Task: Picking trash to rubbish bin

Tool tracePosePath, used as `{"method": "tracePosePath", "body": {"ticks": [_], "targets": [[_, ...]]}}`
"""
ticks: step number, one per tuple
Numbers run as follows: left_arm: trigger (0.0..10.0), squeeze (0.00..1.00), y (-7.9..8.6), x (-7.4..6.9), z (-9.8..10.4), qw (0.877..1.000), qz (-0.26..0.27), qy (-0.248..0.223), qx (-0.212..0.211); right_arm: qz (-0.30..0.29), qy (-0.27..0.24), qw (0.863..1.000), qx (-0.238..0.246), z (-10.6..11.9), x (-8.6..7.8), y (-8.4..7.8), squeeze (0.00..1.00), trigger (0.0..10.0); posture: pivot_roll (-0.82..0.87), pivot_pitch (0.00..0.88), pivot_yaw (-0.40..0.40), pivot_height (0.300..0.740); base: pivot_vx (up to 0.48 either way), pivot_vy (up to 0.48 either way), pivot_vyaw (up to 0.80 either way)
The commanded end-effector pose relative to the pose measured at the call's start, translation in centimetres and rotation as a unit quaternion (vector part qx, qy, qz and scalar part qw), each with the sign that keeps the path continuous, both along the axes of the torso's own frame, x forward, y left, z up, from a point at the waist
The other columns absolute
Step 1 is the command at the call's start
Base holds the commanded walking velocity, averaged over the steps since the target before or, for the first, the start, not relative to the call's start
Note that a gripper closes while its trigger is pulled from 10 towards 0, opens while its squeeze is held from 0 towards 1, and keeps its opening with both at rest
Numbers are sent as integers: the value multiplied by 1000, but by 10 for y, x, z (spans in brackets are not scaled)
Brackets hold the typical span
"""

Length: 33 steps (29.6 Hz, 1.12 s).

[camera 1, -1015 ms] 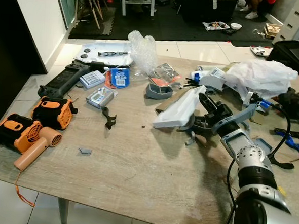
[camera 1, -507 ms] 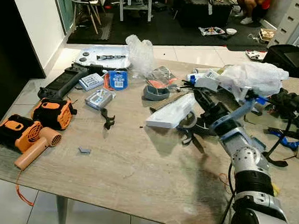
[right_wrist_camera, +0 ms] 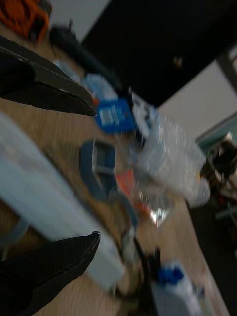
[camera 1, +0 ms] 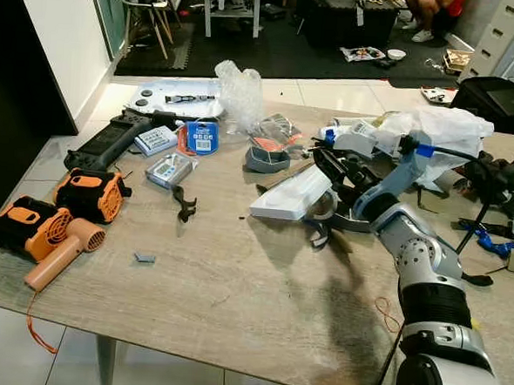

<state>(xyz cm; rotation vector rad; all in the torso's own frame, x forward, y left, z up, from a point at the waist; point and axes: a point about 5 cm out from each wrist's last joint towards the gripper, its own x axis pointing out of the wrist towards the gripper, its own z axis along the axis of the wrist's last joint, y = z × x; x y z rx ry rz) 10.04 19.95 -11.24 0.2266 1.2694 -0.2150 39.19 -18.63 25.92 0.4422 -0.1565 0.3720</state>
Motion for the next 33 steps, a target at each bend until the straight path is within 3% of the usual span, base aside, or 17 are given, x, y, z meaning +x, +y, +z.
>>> {"method": "tracePosePath", "body": {"ticks": [1,4,12,13,25,26,27,29,33], "targets": [[10000,0,1,-13,-3,1000,6,20,-1,-13,4,1000,-9,-1,1,-1,1000,10000,-35,197,46,740,0,0,0],[10000,0,1,-13,-3,1000,5,21,-1,-54,15,998,-21,-3,4,-5,1000,10000,-33,200,47,740,0,0,0],[10000,0,2,-15,-3,1000,4,22,0,-85,48,995,-15,-10,10,2,1000,10000,-26,207,48,740,0,0,0],[10000,0,2,-15,-3,1000,4,22,0,-85,53,995,-7,-11,12,5,0,10000,-23,211,49,740,0,0,0],[10000,0,2,-31,-6,999,8,40,1,-62,108,991,41,-19,21,38,0,10000,17,269,54,740,0,0,0],[10000,0,2,-33,-6,999,9,41,1,-55,105,992,43,-17,22,41,0,8196,18,273,53,740,0,0,0],[10000,0,2,-33,-6,999,9,41,1,-55,105,992,43,-17,22,41,0,8196,18,273,53,740,0,0,0],[10000,0,2,-35,-7,999,9,43,1,-46,100,993,47,-14,22,45,0,0,18,276,53,740,0,0,0],[10000,0,2,-36,-7,999,9,41,1,-41,99,993,50,-11,23,48,0,0,19,276,53,740,0,0,0]]}}
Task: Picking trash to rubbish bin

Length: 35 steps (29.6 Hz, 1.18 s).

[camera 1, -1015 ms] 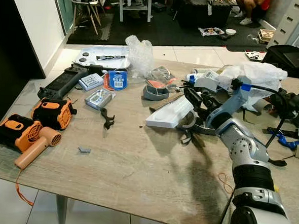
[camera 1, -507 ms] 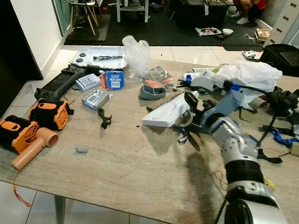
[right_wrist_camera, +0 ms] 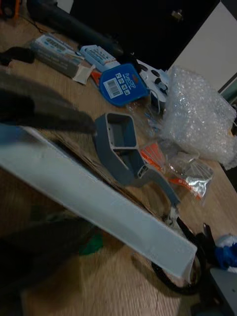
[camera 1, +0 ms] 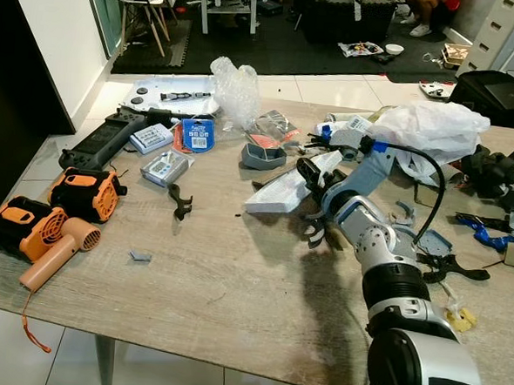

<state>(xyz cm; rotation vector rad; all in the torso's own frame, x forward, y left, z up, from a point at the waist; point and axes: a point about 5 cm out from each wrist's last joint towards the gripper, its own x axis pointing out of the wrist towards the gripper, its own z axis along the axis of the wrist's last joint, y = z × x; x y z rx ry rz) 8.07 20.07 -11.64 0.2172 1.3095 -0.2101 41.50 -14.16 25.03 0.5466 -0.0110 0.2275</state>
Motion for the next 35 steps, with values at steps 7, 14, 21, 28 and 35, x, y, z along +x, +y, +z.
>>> {"method": "tracePosePath", "body": {"ticks": [7,14,21,28,35], "targets": [[10000,0,0,-10,-2,1000,1,12,-2,-12,29,1000,-4,-7,2,-2,0,0,-1,255,52,740,0,0,0],[10000,0,0,-3,-1,1000,0,7,-2,-17,34,999,-6,-9,1,-7,0,0,-7,234,55,740,0,0,0],[10000,0,1,0,0,1000,0,4,0,12,-40,998,46,7,-3,-9,0,0,-11,214,57,740,0,0,0],[10000,0,1,4,1,1000,2,-2,2,111,-200,956,184,39,-26,-21,0,0,-19,195,55,740,0,0,0],[10000,0,0,10,2,1000,24,-17,-6,279,-291,905,137,30,-70,-11,0,10000,-30,179,55,740,0,0,0]]}}
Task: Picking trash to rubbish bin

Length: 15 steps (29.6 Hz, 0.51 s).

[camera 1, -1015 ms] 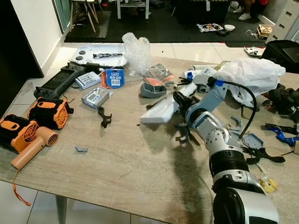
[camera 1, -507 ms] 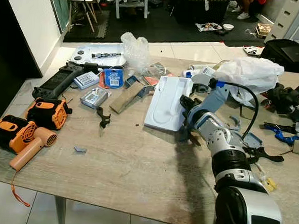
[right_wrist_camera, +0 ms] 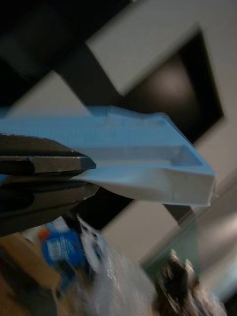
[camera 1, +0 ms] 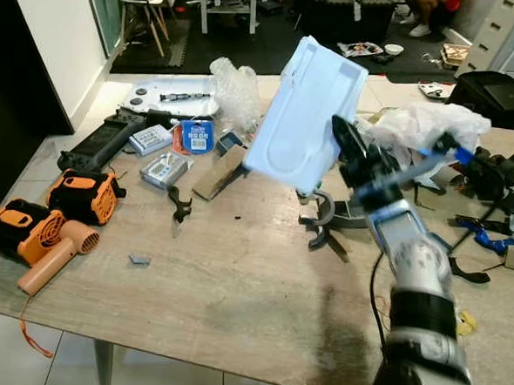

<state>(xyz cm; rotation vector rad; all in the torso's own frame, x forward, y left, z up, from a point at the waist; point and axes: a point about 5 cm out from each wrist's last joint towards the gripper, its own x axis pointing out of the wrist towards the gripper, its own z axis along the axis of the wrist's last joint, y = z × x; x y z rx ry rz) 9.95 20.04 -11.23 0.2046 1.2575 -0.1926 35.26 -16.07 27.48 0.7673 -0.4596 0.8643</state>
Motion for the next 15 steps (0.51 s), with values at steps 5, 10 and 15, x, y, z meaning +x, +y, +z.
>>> {"method": "tracePosePath", "body": {"ticks": [5,10,15], "targets": [[10000,0,1,-6,-1,999,32,-1,-5,96,-54,992,-58,-8,-26,20,0,10000,-35,174,50,740,0,0,0],[10000,0,2,-4,-1,999,40,2,-4,147,-45,984,-94,-25,-41,33,0,10000,-33,168,45,740,0,0,0],[10000,0,3,-3,0,999,45,3,-6,148,-28,982,-116,-34,-41,39,0,10000,-34,163,43,740,-234,0,0]]}}
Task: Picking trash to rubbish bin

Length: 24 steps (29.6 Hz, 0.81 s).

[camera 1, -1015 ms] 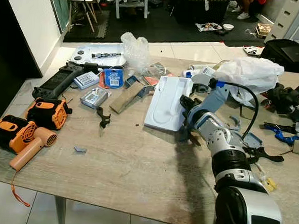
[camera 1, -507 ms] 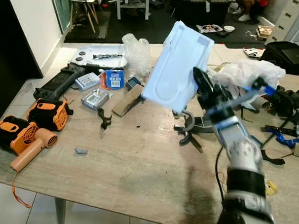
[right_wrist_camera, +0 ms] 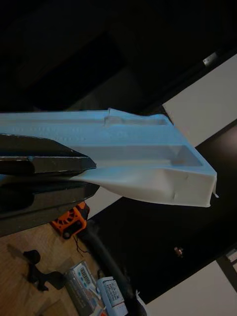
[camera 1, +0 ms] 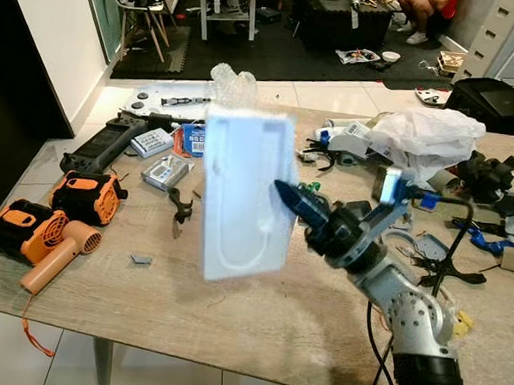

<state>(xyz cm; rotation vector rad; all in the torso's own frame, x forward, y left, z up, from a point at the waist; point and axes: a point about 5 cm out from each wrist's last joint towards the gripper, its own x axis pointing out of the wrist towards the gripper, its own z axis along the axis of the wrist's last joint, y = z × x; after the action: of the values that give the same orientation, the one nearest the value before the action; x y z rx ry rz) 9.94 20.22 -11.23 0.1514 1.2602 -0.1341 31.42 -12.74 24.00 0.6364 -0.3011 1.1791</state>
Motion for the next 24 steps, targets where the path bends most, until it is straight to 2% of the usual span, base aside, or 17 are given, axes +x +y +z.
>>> {"method": "tracePosePath", "body": {"ticks": [1,11,16,19,24], "targets": [[10000,0,1,-2,0,1000,8,4,-2,6,-7,1000,-15,0,-2,6,0,10000,-34,163,43,740,-322,0,0],[10000,0,2,0,0,1000,6,3,0,-20,24,998,-51,-13,6,19,0,10000,-29,156,40,740,-331,0,0],[10000,0,2,0,0,1000,4,3,0,-52,48,995,-66,-20,14,24,0,10000,-31,153,40,740,-339,0,0],[10000,0,1,1,0,1000,3,3,-1,-96,75,989,-84,-28,24,24,0,10000,-33,152,39,740,-337,0,0],[10000,0,1,1,0,1000,2,3,-2,-127,95,982,-101,-35,30,25,0,10000,-33,152,36,740,-339,0,0]]}}
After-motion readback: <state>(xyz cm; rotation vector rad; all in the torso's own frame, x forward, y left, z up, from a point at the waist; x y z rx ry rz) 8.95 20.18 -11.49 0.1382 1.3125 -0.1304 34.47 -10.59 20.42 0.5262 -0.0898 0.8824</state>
